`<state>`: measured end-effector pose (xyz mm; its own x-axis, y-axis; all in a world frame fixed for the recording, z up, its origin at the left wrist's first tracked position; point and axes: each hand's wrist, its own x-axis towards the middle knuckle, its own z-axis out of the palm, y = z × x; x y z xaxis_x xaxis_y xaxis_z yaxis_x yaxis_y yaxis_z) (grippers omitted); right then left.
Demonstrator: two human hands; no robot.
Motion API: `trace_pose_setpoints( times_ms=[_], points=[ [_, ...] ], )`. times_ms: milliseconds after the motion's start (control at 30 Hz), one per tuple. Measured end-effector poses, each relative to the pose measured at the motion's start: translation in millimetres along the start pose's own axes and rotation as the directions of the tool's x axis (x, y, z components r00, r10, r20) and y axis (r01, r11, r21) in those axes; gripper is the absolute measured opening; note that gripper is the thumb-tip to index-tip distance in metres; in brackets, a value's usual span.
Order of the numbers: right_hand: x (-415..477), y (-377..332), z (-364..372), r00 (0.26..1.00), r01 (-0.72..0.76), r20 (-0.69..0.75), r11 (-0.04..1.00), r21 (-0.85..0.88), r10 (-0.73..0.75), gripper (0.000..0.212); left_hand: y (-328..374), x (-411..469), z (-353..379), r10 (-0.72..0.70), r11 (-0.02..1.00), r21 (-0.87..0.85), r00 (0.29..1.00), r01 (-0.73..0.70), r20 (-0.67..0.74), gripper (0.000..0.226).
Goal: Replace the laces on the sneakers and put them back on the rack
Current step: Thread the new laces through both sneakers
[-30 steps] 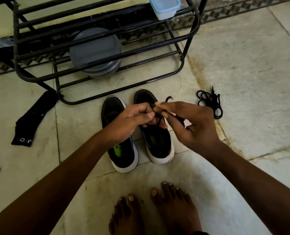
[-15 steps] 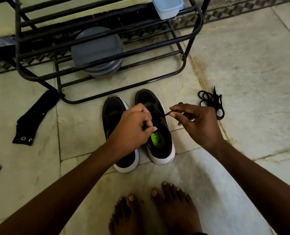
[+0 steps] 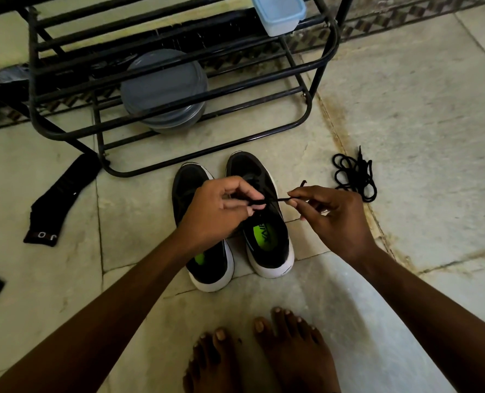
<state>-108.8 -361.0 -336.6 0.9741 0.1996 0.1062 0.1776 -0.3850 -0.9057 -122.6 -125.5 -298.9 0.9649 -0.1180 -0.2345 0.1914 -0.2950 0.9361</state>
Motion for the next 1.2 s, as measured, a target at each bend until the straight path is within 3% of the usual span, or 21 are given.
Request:
trace_pose_setpoints(
  times_ms=[33,100,167,200,267,367,567,700,1033,1200],
  points=[
    [0,1,0,1.0,-0.001,-0.005,1.0,0.001,0.001,0.019,0,-1,-2,0.032,0.999,0.036,0.999,-0.032,-0.006,0.026],
    [0,4,-1,1.0,-0.01,-0.011,1.0,-0.004,0.01,0.016,-2,-3,-5,0.201,0.946,0.267,0.978,-0.181,-0.049,0.028],
    [0,8,-2,1.0,-0.021,-0.008,1.0,-0.02,0.021,0.012,-4,-4,-10,0.414,0.744,0.566,0.91,-0.354,0.025,0.021],
    [0,9,-3,1.0,-0.022,-0.008,0.999,-0.029,0.022,0.012,-6,-6,-12,0.448,0.652,0.656,0.891,-0.38,0.071,0.018],
    [0,8,-3,1.0,-0.012,-0.006,0.998,-0.059,0.012,0.011,-8,-11,-14,0.437,0.572,0.743,0.896,-0.348,0.083,0.011],
    [2,6,-5,0.998,0.062,-0.006,0.989,-0.131,-0.064,0.005,-8,-21,-14,0.386,0.663,0.7,0.922,-0.265,-0.017,0.003],
    [-4,11,-4,0.971,0.203,-0.027,0.877,-0.435,-0.239,0.0,-6,-41,-16,0.277,0.917,0.338,0.948,-0.212,-0.156,0.012],
    [-4,14,-5,0.967,0.225,0.008,0.836,-0.5,-0.255,0.008,-10,-44,-17,0.325,0.858,0.488,0.904,-0.159,-0.277,0.009],
    [11,52,-32,0.979,0.132,-0.084,0.898,-0.419,-0.184,0.013,-41,-58,-46,0.27,0.8,0.599,0.908,-0.027,-0.319,0.012],
    [15,49,-32,0.974,0.134,-0.109,0.895,-0.425,-0.198,0.009,-45,-72,-39,0.28,0.797,0.604,0.864,0.034,-0.419,0.003]
  ],
)
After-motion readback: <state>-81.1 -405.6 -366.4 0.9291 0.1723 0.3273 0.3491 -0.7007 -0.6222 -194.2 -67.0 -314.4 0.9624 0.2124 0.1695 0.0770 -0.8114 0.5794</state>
